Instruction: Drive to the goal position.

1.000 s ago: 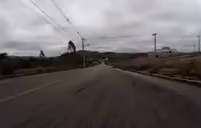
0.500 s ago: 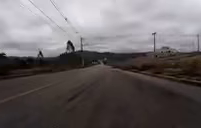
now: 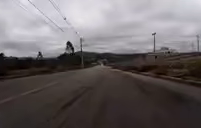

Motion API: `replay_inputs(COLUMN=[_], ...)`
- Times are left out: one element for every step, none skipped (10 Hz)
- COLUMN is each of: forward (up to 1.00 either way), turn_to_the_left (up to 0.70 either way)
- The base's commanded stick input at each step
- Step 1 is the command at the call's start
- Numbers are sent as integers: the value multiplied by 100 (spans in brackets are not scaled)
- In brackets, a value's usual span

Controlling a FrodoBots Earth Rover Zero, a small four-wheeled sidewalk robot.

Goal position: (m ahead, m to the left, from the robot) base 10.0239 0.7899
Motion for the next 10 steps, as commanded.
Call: replay_inputs(forward=[70,70,70,70,70,70,70,70,70,70], turn_to_the_left=[0,0,0,0,0,0,0,0,0,0])
